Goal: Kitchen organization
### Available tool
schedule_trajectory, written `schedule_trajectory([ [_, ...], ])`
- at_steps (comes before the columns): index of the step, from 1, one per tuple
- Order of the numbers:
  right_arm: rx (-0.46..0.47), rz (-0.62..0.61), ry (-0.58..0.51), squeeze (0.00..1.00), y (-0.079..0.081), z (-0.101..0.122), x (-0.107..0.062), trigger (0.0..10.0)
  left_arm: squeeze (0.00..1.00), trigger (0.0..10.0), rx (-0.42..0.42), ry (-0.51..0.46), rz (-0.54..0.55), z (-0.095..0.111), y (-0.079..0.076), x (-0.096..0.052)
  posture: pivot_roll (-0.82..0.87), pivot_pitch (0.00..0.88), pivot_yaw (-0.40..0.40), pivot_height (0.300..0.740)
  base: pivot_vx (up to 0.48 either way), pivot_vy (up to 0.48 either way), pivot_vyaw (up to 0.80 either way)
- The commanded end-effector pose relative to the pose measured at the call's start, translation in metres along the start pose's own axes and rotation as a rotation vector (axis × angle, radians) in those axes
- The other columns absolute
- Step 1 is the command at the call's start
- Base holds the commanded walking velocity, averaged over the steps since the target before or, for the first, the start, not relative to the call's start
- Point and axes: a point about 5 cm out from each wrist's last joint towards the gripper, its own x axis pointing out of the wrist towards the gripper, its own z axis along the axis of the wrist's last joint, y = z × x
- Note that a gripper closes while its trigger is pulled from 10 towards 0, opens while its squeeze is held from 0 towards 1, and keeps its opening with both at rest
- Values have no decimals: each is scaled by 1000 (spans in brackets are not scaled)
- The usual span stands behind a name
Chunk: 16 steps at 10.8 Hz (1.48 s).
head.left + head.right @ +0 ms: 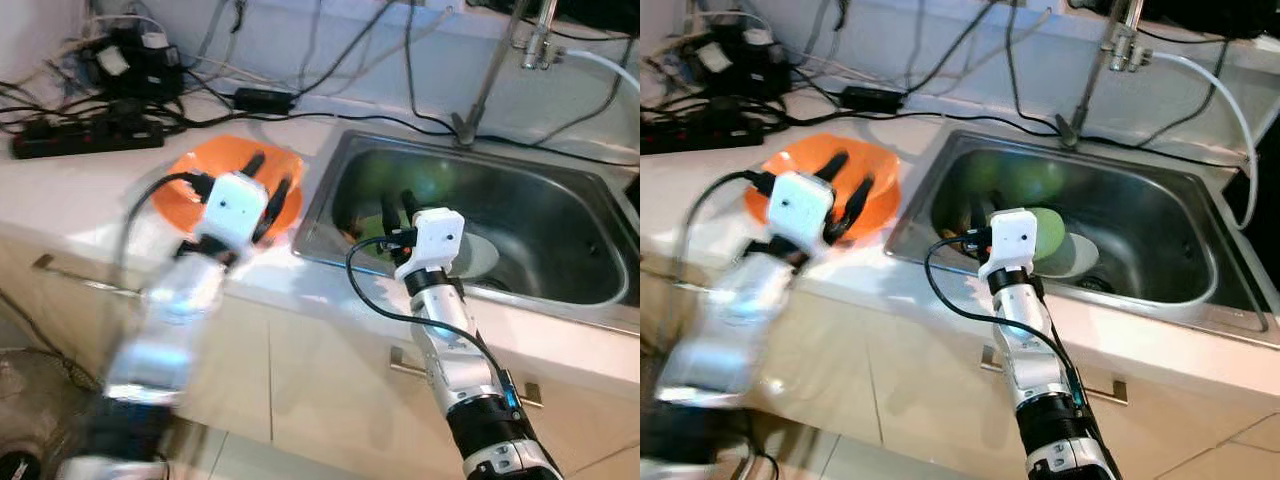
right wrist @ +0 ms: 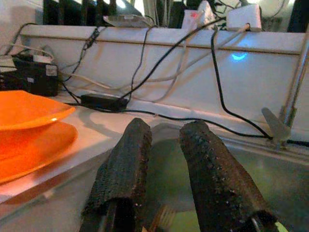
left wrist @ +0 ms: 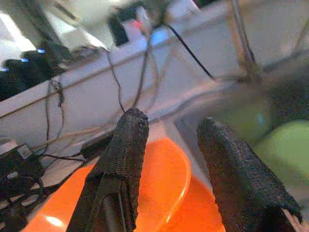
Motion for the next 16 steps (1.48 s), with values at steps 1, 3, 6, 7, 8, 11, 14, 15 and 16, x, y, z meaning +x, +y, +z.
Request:
schedule_trajectory([
  [1,2,0,-2,0,-1,1,2,10000,0,10000,16,-3,-41,5,0,-2,228,0,-46,740,0,0,0],
  [3,11,13,8,0,3,-1,2,10000,0,10000,107,78,-195,8,12,-17,244,1,-55,740,0,0,0],
  [6,15,14,12,0,3,-1,2,10000,0,10000,215,184,-289,10,26,-28,245,12,-57,740,0,0,0],
  [7,16,12,14,0,2,-2,2,10000,0,10000,270,205,-273,9,32,-27,245,12,-57,740,0,0,0],
  [8,18,10,14,0,2,-2,2,10000,0,10000,309,206,-233,9,38,-21,242,20,-55,740,0,0,0],
  [11,20,6,15,0,2,-2,2,10000,0,10000,324,206,-208,5,35,-8,229,22,-49,740,0,0,0],
  [14,21,6,17,0,2,-2,2,10000,0,10000,326,259,-300,-4,31,-10,229,16,-43,740,0,0,0],
  [15,22,6,19,0,3,-3,2,10000,0,10000,367,286,-297,-8,34,-11,233,1,-41,740,0,0,0],
  [16,24,9,18,0,5,-3,2,10000,0,10000,396,304,-272,-13,38,-9,232,0,-40,740,0,0,0],
])
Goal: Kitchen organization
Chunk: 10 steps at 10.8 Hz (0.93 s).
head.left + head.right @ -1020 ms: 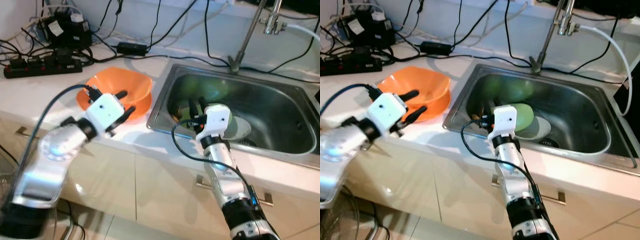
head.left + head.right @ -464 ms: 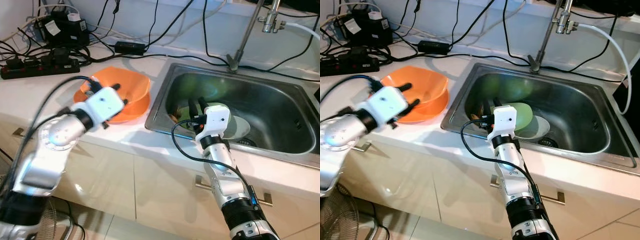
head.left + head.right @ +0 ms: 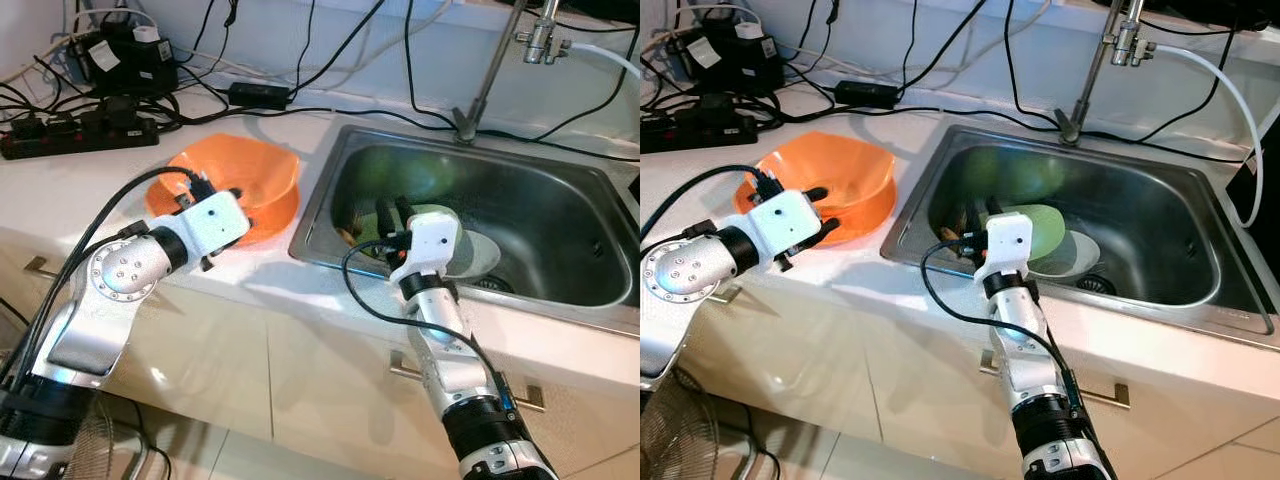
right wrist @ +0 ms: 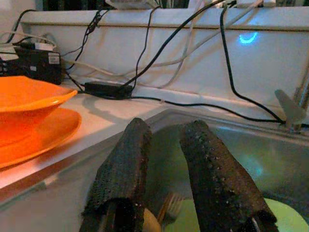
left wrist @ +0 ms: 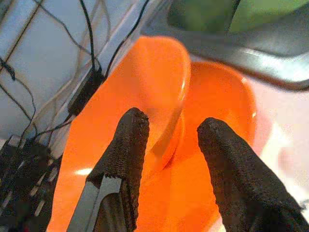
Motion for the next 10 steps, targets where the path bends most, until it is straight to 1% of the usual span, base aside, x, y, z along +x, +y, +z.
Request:
schedule_trajectory([
  [1,2,-4,-14,0,-1,4,4,10000,0,10000,28,3,15,2,3,3,228,0,-39,740,0,0,0],
  [3,0,-2,-15,0,-1,4,4,10000,0,10000,27,24,21,-2,1,8,227,0,-36,740,0,0,0],
  [4,0,-2,-16,0,-1,4,4,10000,0,10000,34,39,16,-4,-2,13,226,0,-36,740,0,0,0],
  [5,2,-2,-15,0,-1,4,5,10000,0,10000,47,55,8,-6,-4,15,227,0,-37,740,0,0,0],
  [6,3,1,-9,0,0,3,4,10000,0,10000,72,78,-3,-9,-6,21,227,0,-38,740,0,0,0],
  [8,2,-2,-8,0,0,3,5,10000,0,10000,91,87,8,-9,-2,28,220,0,-35,740,0,0,0],
  [9,0,-8,-8,0,-2,3,6,10000,0,6235,126,102,32,-9,3,34,215,0,-32,740,0,0,0],
  [10,0,-11,-7,0,-2,3,6,10000,0,0,125,97,46,-8,6,37,213,0,-32,740,0,0,0],
])
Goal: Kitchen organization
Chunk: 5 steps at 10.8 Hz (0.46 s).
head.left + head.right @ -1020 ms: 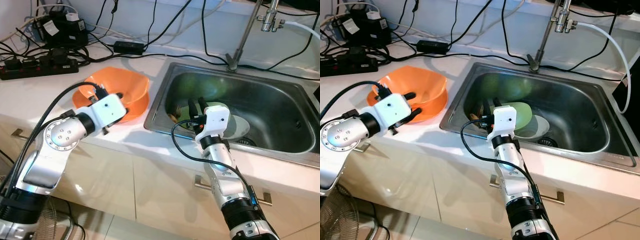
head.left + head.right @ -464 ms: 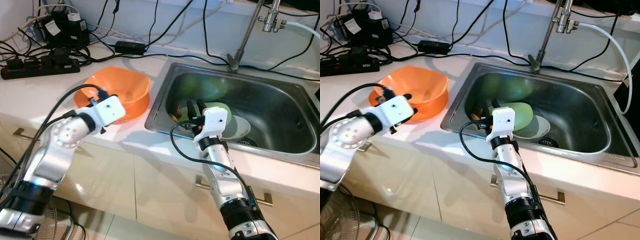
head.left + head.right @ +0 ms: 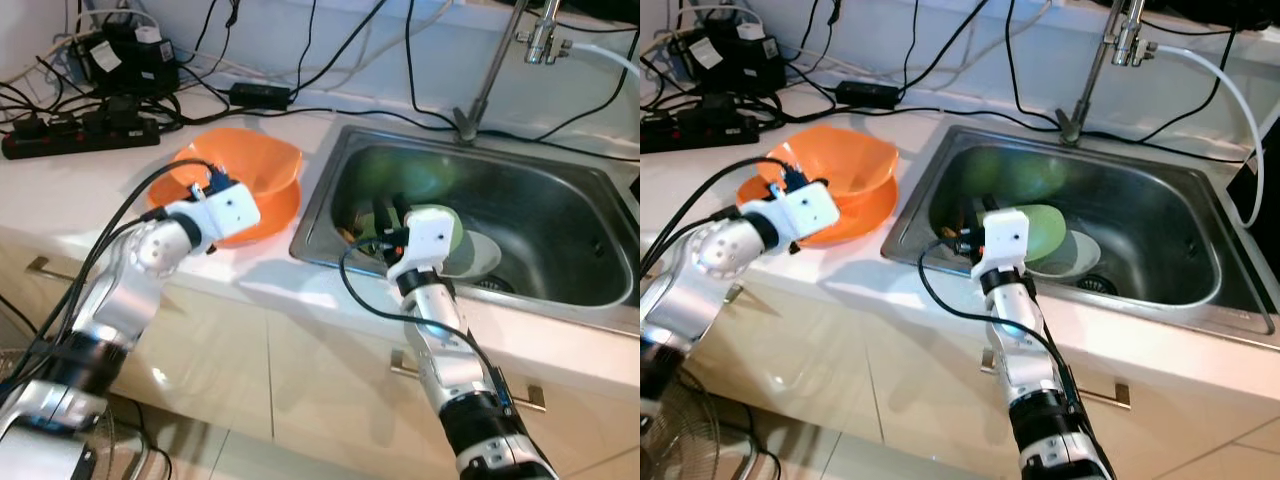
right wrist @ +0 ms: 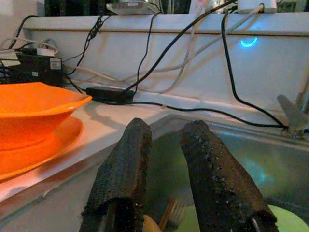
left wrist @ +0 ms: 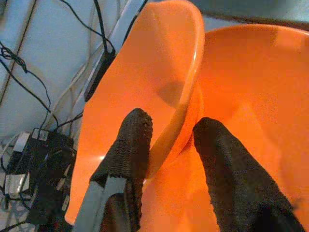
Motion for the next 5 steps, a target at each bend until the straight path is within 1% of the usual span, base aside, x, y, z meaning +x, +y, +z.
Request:
schedule_trajectory([
  [1,-2,-13,8,0,-4,-1,1,10000,0,0,14,6,-20,1,-3,3,211,0,-32,740,0,0,0],
  [5,-2,-12,14,0,-5,-1,1,10000,0,0,19,0,-41,-1,-8,3,218,0,-37,740,0,0,0],
])
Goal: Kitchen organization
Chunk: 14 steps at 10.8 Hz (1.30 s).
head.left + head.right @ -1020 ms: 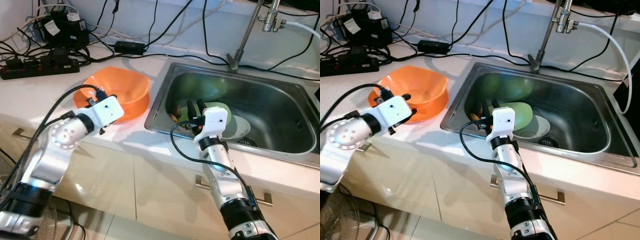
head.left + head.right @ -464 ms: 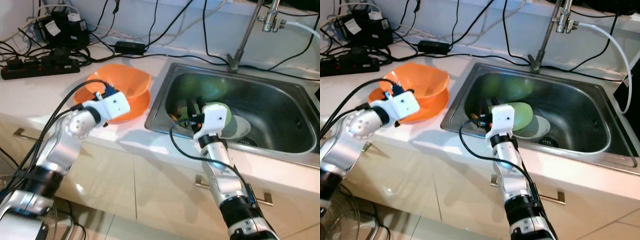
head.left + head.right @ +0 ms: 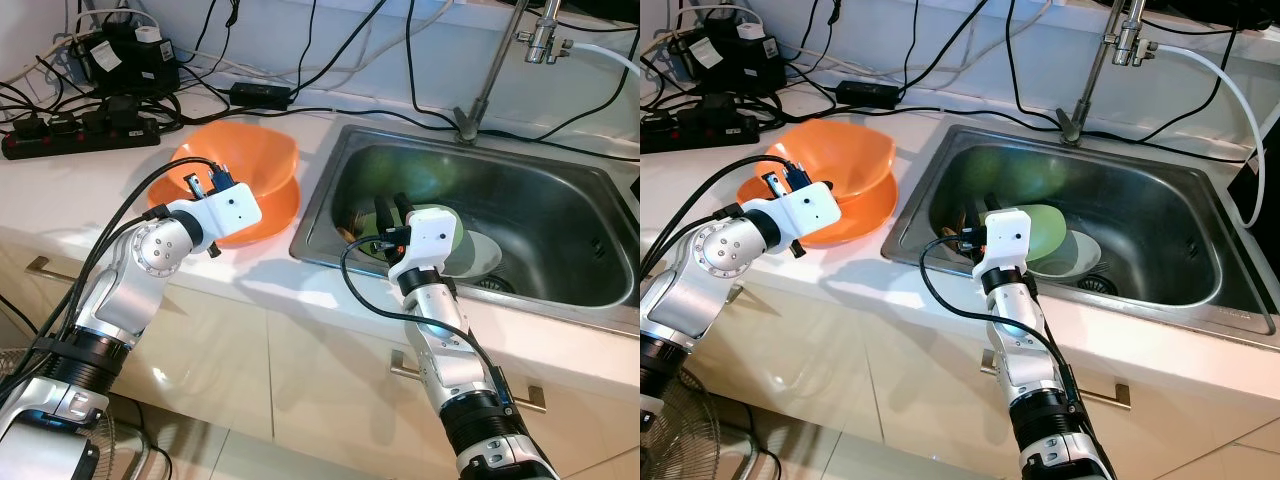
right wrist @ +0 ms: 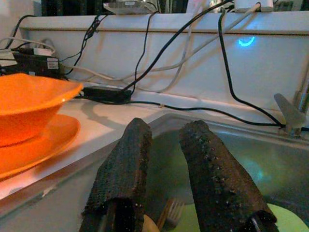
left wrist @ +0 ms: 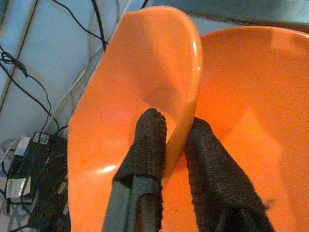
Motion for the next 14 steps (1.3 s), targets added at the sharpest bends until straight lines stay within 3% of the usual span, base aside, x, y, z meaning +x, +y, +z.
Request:
schedule_trajectory([
  [1,-4,-5,13,0,-3,-1,1,10000,0,0,8,4,-39,0,-8,2,217,0,-38,740,0,0,0],
  [7,-6,-5,20,0,-3,-2,2,10000,0,0,21,0,-46,2,-10,1,218,0,-39,740,0,0,0],
  [13,1,-10,21,0,-3,-3,1,10000,0,0,183,-77,126,27,10,1,221,0,-37,740,0,0,0],
  [14,4,-10,21,0,-3,-3,1,10000,0,10000,221,-93,193,32,17,0,222,0,-36,740,0,0,0],
])
